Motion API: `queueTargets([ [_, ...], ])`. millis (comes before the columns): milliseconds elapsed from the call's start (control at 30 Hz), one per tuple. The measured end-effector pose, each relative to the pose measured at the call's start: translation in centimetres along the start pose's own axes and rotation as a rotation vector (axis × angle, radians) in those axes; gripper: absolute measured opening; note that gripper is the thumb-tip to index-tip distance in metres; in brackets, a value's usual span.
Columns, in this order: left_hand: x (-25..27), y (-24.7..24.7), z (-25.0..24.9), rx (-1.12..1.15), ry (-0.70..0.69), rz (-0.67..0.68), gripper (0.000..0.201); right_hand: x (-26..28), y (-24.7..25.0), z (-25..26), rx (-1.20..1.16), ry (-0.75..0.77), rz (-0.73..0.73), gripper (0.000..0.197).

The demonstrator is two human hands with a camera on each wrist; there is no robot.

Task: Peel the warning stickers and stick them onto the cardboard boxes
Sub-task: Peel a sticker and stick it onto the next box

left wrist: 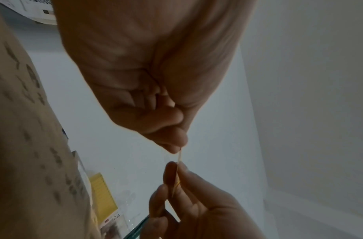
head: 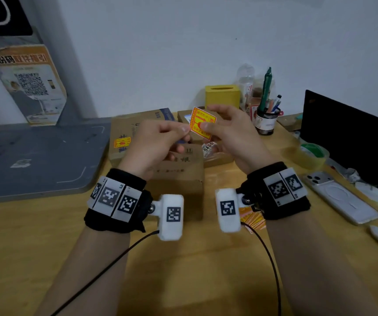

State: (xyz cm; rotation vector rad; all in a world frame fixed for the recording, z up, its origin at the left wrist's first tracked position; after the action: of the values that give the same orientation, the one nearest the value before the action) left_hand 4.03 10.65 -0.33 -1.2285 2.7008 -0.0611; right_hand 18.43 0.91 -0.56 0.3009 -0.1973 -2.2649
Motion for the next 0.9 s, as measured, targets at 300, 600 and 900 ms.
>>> queueTargets([
  [300,-1.7,2.6,0.9,0.083,-0.020,0.006,0.020,-2.2,-2.3,-0.6,-0.041,0.047,0.049,0.038],
  [600,-2.7,2.5,0.9,0.119,-0.038,0.051,0.017,-2.9,-1.6,0.3,-0.017,0.106,0.047,0.039],
  [900,-2.3,2.4,0.5,0.082,-0.049,0.072,0.016,-2.4,-0.9,0.7,0.026,0.118,0.057,0.040],
])
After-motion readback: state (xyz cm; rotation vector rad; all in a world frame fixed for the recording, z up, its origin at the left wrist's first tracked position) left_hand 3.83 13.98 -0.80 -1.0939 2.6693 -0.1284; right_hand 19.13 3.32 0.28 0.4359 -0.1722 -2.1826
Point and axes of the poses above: each hand's wrist, its own x-axis away from the middle knuckle, its own y-axis out of the back of the hand, z = x × y, the point moved 5 cm from there along -x, towards the middle knuckle, and after that the axes turned 14 degrees about x, right-handed, at the moved point
